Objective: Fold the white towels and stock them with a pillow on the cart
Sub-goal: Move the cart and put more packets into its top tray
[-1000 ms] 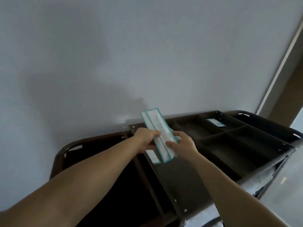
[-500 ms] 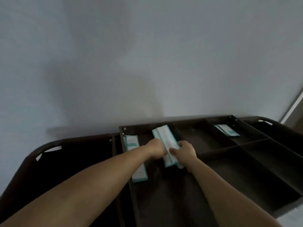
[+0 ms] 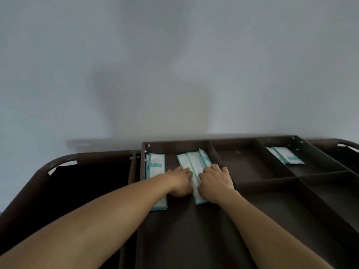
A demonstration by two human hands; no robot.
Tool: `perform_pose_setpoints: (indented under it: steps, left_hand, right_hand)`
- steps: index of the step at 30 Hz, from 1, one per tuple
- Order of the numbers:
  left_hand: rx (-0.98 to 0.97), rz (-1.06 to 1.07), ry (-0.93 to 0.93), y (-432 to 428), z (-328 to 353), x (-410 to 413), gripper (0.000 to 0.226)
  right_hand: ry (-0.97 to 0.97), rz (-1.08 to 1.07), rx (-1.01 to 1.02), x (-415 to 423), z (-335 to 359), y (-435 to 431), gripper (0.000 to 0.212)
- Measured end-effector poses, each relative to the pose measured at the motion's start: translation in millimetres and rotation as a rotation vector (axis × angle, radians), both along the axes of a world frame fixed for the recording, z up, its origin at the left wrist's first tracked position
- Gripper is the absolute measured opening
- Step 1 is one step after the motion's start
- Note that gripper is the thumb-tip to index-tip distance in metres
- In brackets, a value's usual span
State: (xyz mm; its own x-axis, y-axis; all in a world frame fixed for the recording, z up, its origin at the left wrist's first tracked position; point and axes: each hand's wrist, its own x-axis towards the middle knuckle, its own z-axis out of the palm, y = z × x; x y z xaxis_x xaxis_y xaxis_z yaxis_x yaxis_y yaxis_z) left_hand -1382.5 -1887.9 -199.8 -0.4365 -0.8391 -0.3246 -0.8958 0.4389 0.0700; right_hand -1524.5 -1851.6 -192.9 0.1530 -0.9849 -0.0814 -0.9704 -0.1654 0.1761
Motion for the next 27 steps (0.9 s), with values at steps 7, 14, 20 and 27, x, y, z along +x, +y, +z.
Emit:
perform_pose_setpoints:
  steps: [7, 14, 20, 27]
  left_hand:
    - [0.031, -0.021, -0.016, 3, 9, 0, 0.072]
    - [-0.017, 0.001, -0.027, 0, 14, -1, 0.070]
    - [-0.168, 0.074, 0.015, 21, 46, 36, 0.067]
    - [-0.260, 0.282, 0.056, 77, 76, 170, 0.066]
  right_hand:
    - [-0.101, -0.044, 0.054, -10, -4, 1, 0.046]
    - [-0.149, 0.022, 0.065, -16, -1, 3, 0.050]
    - [-0.214, 0.060, 0.003, 15, 18, -2, 0.052]
    - [-0.245, 0.237, -0.052, 132, 52, 23, 0.049]
